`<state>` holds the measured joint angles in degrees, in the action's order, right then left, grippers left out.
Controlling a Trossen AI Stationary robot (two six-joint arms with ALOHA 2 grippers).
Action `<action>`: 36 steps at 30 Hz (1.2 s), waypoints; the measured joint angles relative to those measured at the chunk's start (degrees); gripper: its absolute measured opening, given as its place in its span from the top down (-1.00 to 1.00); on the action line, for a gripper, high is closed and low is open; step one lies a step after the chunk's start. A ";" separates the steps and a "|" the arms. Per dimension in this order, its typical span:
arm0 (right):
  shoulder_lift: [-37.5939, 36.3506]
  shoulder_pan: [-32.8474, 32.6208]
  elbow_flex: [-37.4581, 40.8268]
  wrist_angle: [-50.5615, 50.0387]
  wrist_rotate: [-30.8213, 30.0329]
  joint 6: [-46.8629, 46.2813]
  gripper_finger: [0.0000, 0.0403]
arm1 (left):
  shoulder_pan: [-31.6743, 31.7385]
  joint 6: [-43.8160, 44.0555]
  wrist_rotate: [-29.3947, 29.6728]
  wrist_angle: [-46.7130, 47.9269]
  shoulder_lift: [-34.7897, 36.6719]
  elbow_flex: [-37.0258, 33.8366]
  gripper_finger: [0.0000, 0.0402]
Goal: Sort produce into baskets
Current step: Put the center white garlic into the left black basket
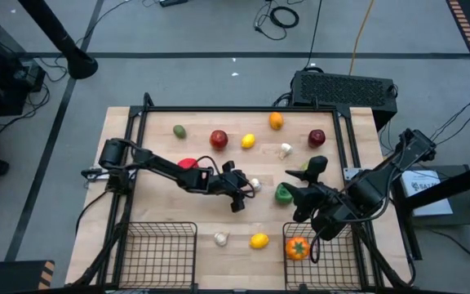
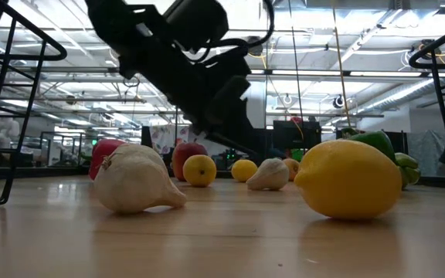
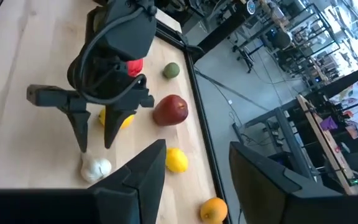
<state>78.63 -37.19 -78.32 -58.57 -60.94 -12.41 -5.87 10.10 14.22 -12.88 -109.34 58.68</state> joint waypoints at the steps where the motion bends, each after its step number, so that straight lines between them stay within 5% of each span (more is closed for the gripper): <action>1: 0.00 -0.02 0.00 -0.11 0.58 -0.26 0.16 | -0.13 -0.01 0.04 0.63 -0.36 0.71 0.03; 19: 0.00 -0.04 0.00 -0.35 1.75 -0.63 0.16 | 0.80 -0.81 -2.59 4.15 -5.47 2.07 0.05; 36: 0.02 -0.02 0.00 -0.20 1.96 -0.63 0.16 | 1.62 -2.11 -3.74 2.64 -6.54 2.40 0.66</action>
<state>78.65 -37.21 -78.32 -58.76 -58.98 -13.04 -4.25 7.99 10.48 -10.24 -115.87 61.08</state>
